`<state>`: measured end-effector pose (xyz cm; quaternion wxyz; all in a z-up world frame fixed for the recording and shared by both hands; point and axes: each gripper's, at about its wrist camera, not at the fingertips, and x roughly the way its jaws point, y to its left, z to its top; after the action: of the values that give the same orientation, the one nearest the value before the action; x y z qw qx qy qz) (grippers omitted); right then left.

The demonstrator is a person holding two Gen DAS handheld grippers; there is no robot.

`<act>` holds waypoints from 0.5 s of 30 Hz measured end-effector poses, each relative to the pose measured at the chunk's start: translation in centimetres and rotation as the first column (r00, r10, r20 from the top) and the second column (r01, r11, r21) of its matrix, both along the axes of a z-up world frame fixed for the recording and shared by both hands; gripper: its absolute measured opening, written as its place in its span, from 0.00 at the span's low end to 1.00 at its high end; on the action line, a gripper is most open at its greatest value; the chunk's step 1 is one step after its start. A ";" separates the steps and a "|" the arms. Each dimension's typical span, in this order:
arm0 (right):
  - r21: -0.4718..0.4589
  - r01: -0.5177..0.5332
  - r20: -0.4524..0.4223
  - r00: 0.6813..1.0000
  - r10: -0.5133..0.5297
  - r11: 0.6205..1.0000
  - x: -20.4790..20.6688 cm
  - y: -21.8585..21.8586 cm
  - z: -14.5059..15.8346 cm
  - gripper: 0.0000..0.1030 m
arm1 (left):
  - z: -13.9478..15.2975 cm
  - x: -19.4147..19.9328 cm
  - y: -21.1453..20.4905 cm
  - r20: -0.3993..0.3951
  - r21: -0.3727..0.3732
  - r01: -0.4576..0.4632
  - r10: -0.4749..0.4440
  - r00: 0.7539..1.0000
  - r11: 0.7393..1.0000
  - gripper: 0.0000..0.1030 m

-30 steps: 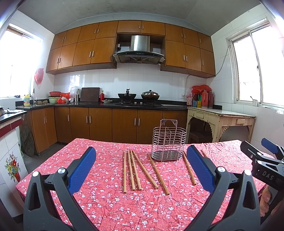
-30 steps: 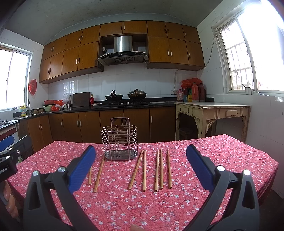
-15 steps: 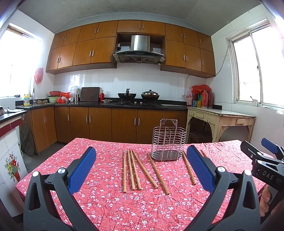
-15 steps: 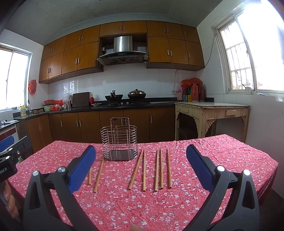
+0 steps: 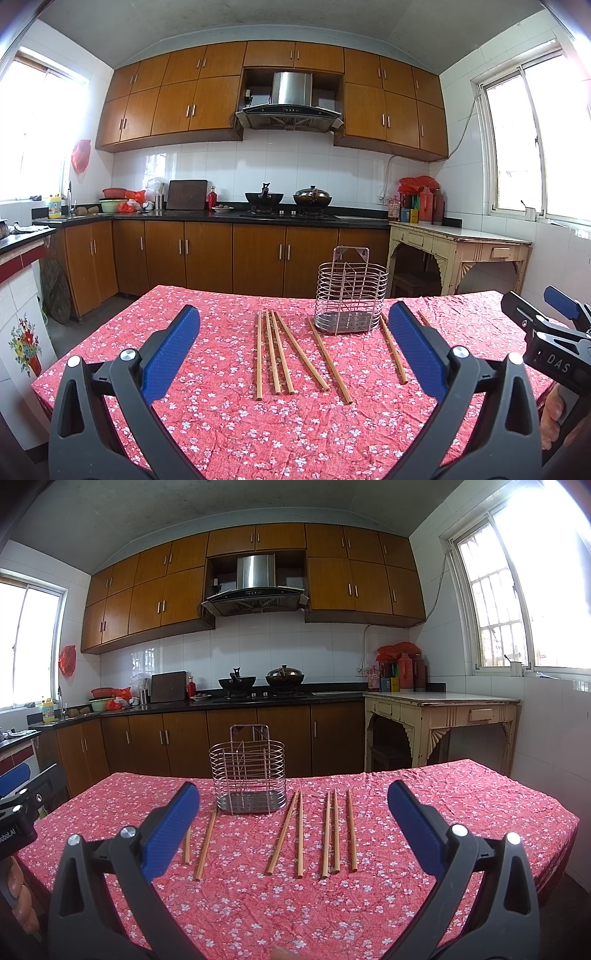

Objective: Organize utensils

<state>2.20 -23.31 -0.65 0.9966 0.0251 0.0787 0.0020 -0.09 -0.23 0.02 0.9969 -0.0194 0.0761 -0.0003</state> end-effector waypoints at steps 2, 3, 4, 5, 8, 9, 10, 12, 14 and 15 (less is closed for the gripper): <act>0.001 0.000 -0.001 1.000 0.000 1.000 0.0 0.0 0.0 0.96 | 0.0 0.0 0.0 -0.001 0.000 -0.001 0.001 1.000 1.000 0.98; 0.001 0.000 0.000 1.000 0.000 1.000 0.0 0.0 0.0 0.96 | 0.0 0.0 -0.2 -0.001 0.001 0.000 0.000 1.000 1.000 0.98; 0.000 0.000 0.000 1.000 0.000 1.000 0.0 0.0 0.0 0.96 | 0.0 0.0 -0.2 -0.002 0.001 -0.001 0.001 1.000 1.000 0.98; 0.000 0.001 0.000 1.000 -0.001 1.000 0.0 0.0 0.0 0.96 | 0.0 0.0 -0.3 -0.002 0.001 -0.001 0.001 1.000 1.000 0.98; 0.001 0.001 -0.002 1.000 -0.001 1.000 0.1 0.0 0.0 0.96 | 0.0 -0.1 -0.4 -0.003 0.001 -0.005 0.005 1.000 1.000 0.98; 0.001 0.002 -0.003 1.000 -0.002 1.000 0.2 0.0 -0.1 0.96 | 0.0 0.0 -0.4 -0.005 0.000 -0.006 0.006 1.000 1.000 0.98; 0.003 0.004 -0.007 1.000 -0.004 1.000 0.3 0.0 0.0 0.96 | 0.0 0.1 -0.4 -0.007 -0.002 -0.005 0.005 1.000 1.000 0.98; 0.007 0.005 -0.013 1.000 -0.005 1.000 0.7 -0.3 0.2 0.96 | -0.2 0.4 -0.2 -0.014 -0.005 -0.008 0.008 1.000 1.000 0.98; 0.010 0.008 -0.020 1.000 -0.008 1.000 0.9 -0.2 0.3 0.96 | -0.4 0.6 -0.1 -0.020 -0.007 -0.011 0.011 1.000 1.000 0.98; 0.009 0.012 -0.022 1.000 -0.012 1.000 1.1 -0.3 0.2 0.96 | -0.4 0.8 -0.1 -0.024 -0.008 -0.012 0.012 1.000 1.000 0.98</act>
<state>3.29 -23.57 -0.41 0.9955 0.0300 0.0897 -0.0037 0.66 -0.31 -0.39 0.9958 -0.0240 0.0881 0.0058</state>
